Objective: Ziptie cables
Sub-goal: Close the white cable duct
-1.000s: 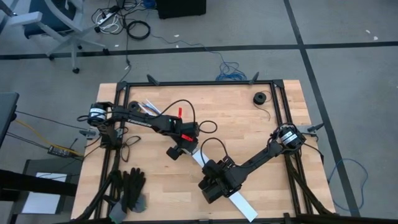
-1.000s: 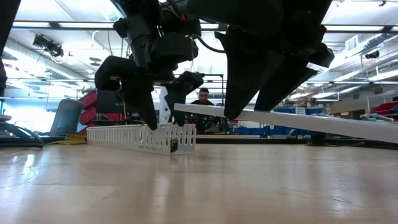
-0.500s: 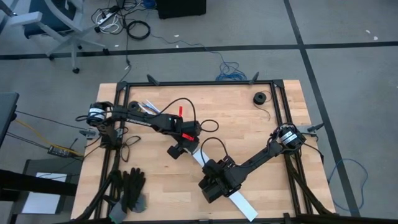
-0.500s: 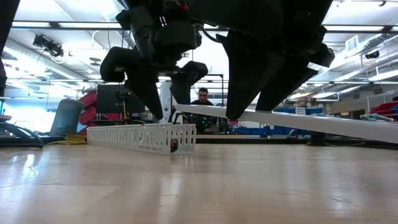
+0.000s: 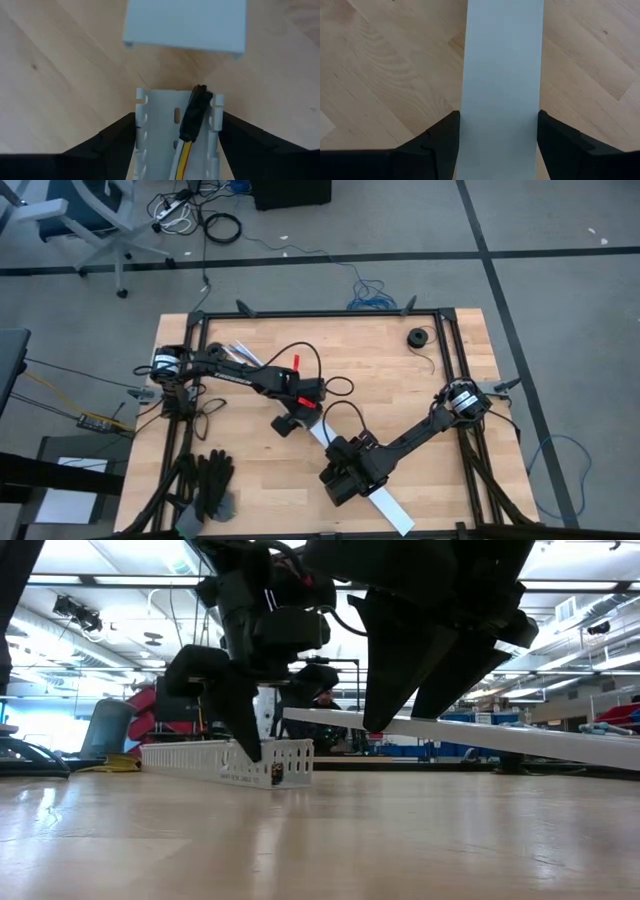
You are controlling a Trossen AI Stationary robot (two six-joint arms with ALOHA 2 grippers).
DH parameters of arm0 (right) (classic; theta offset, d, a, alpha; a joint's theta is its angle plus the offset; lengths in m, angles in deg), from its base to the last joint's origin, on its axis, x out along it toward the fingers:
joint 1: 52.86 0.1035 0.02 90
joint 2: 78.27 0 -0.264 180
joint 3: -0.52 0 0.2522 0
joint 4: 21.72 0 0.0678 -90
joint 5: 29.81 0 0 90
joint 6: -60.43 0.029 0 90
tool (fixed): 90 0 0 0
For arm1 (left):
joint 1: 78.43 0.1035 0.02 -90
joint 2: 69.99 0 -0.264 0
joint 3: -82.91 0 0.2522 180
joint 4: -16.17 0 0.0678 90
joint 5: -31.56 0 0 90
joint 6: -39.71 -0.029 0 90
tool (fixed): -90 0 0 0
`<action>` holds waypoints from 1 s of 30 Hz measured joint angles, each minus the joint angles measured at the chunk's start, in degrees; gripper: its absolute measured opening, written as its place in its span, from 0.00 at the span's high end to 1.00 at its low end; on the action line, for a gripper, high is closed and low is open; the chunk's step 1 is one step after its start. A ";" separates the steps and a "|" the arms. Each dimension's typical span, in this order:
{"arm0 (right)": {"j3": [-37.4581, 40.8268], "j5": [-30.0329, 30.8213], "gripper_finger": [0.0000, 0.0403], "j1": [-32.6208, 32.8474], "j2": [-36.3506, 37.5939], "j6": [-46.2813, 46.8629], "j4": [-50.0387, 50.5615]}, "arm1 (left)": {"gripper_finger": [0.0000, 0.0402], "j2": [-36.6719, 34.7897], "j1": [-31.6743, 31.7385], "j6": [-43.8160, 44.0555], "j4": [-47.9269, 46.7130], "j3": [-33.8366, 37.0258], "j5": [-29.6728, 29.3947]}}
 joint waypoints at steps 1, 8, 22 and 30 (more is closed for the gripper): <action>0.00 0.00 0.45 0.00 0.00 0.00 0.04 | 0.38 0.00 0.00 0.00 0.61 0.00 0.00; 0.00 0.00 0.45 0.00 0.00 -0.06 0.21 | 0.48 0.00 0.00 0.02 0.47 -0.26 0.00; 0.02 -2.38 0.46 -1.48 0.00 -1.05 -0.61 | 0.63 -0.13 -0.02 0.33 -0.52 -0.37 0.02; 2.59 -4.60 0.45 -3.41 0.00 -4.75 -3.49 | 0.63 -0.13 -0.02 0.39 -0.52 -0.37 0.02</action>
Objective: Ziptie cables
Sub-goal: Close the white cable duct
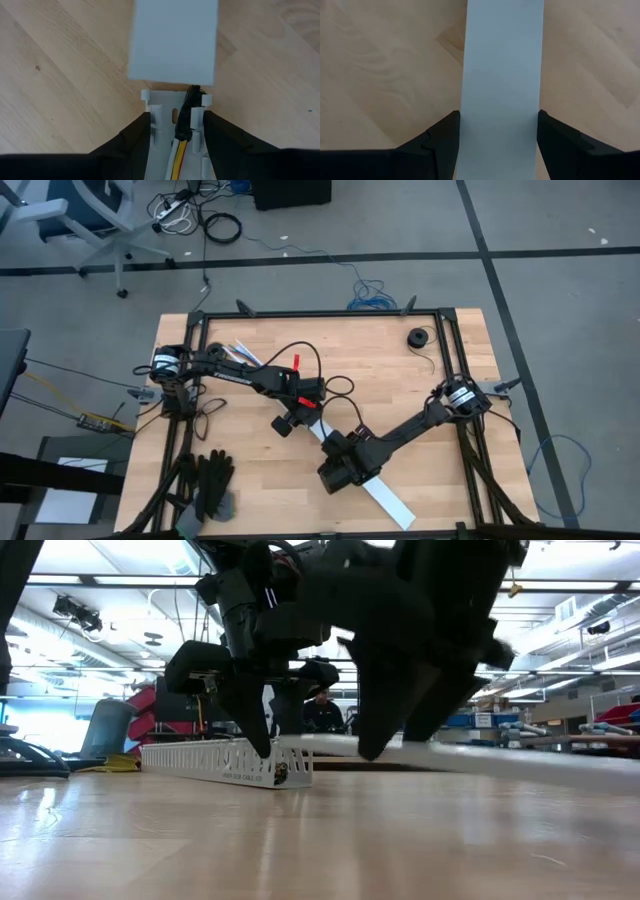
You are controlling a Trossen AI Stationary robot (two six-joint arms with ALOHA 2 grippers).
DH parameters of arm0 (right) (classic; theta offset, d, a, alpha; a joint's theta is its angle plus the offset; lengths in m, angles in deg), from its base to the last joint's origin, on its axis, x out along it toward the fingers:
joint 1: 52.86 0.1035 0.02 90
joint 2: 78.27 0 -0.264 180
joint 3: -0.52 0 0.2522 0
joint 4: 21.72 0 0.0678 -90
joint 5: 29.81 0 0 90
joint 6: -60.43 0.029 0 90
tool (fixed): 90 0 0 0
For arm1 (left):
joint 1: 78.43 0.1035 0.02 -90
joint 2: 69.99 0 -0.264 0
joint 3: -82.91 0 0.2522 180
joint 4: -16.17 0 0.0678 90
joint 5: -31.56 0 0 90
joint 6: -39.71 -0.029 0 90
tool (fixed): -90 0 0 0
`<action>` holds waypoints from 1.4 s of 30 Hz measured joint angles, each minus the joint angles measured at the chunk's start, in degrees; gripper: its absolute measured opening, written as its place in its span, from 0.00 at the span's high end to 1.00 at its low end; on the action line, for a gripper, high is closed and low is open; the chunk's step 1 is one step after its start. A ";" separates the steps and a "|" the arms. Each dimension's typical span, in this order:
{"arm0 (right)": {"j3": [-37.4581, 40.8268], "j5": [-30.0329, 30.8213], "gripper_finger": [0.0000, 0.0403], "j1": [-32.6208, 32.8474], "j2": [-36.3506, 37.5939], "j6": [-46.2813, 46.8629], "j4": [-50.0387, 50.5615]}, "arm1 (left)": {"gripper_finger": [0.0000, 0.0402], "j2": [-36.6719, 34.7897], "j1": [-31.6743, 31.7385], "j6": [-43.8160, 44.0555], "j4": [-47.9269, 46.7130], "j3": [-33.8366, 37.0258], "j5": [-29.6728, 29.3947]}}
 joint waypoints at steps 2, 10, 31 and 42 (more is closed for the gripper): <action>1.90 -1.20 0.45 -0.37 0.00 -0.87 -3.87 | 0.63 0.00 0.00 0.02 0.00 0.00 0.00; 4.54 1.08 0.45 -0.32 0.00 -0.81 -8.62 | 0.63 0.00 0.00 0.18 -0.16 0.00 -0.07; 4.51 9.46 0.45 2.11 0.00 1.55 -7.11 | 0.63 0.00 0.02 1.01 -0.35 0.00 -0.16; 4.47 15.20 0.45 2.40 1.14 1.32 -7.72 | 0.63 -0.02 0.00 1.14 -0.28 0.02 -0.07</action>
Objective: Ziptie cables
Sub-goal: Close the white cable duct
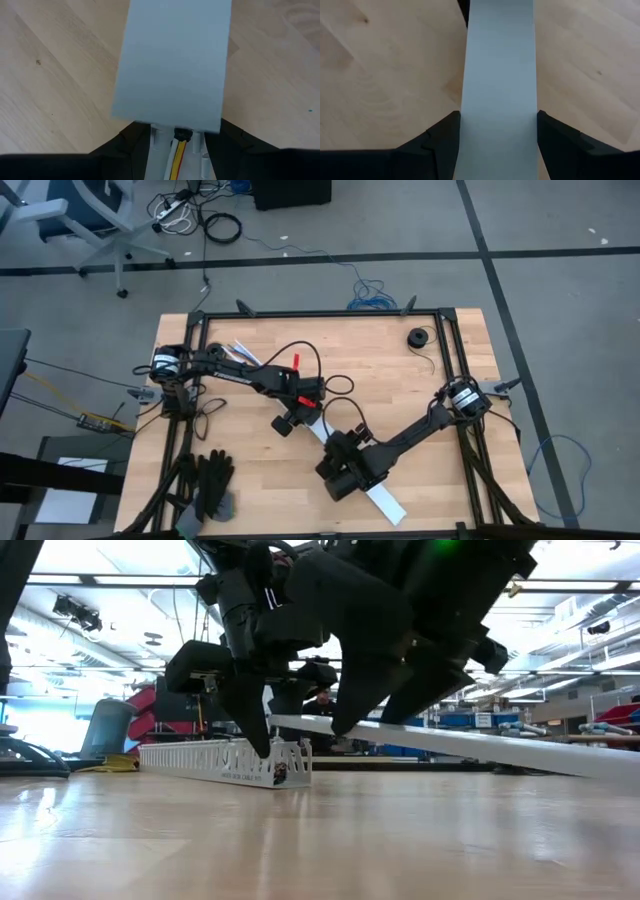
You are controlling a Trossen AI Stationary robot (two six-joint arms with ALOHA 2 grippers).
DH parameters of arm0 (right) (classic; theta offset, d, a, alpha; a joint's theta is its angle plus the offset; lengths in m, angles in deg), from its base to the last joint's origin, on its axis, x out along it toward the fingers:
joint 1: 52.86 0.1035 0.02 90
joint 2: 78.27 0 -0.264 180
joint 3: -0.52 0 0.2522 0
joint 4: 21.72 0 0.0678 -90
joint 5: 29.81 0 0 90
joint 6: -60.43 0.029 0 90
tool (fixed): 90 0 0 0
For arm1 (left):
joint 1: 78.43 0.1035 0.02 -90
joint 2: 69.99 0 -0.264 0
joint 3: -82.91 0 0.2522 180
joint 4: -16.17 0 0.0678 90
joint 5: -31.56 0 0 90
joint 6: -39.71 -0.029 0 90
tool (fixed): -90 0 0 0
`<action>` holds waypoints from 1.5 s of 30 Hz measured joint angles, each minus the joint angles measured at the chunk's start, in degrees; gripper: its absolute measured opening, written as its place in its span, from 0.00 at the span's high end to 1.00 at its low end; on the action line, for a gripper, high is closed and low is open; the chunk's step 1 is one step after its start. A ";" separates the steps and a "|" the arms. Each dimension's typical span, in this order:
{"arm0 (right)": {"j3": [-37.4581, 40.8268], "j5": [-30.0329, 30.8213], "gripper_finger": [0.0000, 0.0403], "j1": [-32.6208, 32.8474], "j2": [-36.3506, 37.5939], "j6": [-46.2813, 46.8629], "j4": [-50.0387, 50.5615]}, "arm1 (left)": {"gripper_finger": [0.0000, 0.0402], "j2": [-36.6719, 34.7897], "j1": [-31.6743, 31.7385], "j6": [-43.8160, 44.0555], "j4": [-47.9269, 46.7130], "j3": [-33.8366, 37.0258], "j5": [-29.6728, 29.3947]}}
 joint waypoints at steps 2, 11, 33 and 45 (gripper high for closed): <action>0.00 -0.62 0.45 0.05 -0.02 -0.08 0.20 | 0.63 0.00 0.02 0.00 0.01 0.00 0.12; 0.02 -6.26 0.45 -2.24 -0.07 -4.52 0.20 | 0.63 0.00 0.00 0.79 -0.12 0.04 0.04; 0.00 -8.96 0.38 -2.90 -0.04 -4.70 -0.50 | 0.63 0.00 -0.02 1.58 0.07 0.04 0.44; 0.00 -8.44 0.39 -2.90 -0.07 -5.25 -0.46 | 0.49 0.02 -0.03 1.86 0.02 0.04 0.66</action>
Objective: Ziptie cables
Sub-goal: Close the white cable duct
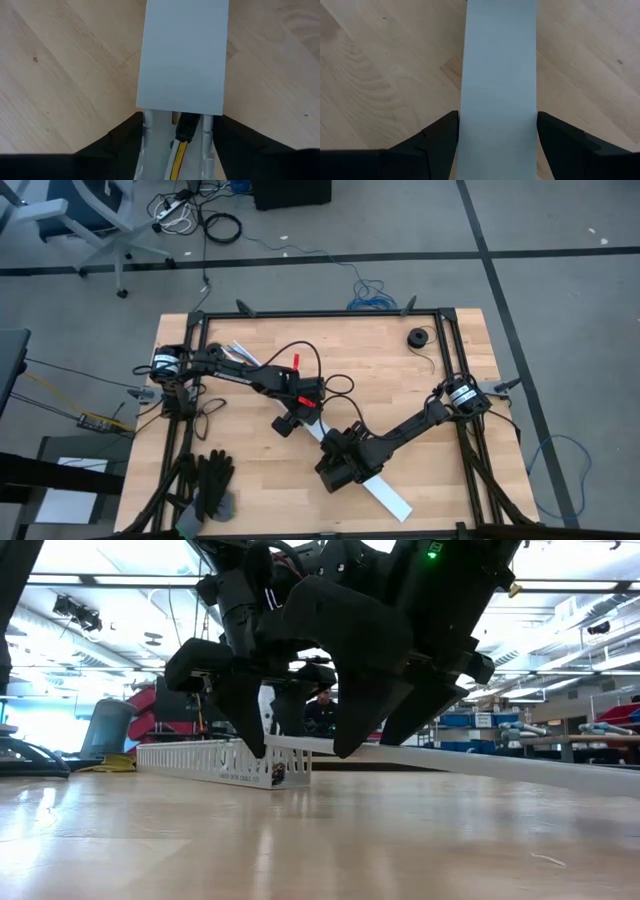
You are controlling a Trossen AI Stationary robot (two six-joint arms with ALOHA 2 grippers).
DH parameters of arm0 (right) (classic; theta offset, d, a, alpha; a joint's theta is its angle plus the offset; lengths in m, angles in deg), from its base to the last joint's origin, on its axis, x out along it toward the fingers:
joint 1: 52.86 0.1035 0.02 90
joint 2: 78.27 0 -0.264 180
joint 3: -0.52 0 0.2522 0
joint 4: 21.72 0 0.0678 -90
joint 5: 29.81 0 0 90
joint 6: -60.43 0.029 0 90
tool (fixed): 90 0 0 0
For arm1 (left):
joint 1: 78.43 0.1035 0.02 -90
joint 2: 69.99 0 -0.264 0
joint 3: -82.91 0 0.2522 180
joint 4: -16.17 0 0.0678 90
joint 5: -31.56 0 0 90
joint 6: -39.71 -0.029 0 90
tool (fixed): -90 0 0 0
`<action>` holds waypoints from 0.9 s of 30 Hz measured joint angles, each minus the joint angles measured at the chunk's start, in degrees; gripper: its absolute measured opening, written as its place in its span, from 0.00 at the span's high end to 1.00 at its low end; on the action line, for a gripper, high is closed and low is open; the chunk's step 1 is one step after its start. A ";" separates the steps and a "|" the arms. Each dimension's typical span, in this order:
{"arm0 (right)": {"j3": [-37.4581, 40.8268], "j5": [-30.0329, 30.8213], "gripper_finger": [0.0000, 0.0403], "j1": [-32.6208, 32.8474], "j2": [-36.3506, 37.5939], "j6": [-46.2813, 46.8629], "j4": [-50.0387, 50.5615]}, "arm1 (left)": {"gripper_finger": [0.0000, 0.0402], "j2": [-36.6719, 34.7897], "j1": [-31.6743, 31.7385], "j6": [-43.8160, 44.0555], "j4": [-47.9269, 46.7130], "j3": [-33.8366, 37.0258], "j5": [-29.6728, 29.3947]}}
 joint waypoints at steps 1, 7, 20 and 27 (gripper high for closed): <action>0.00 0.02 0.39 0.00 0.00 -0.11 -0.02 | 0.48 0.00 -0.02 0.02 -0.02 0.00 0.00; 0.00 0.17 0.40 0.00 0.00 -0.53 -0.02 | 0.41 0.07 -0.02 0.26 -0.25 0.01 -0.07; 0.00 0.20 0.40 0.00 -0.02 -0.53 0.07 | 0.40 0.09 -0.02 1.54 -2.82 -2.18 -2.63; 0.00 0.17 0.39 0.00 -0.02 -0.53 0.01 | 0.40 0.09 -0.02 2.84 -4.73 -3.65 -2.75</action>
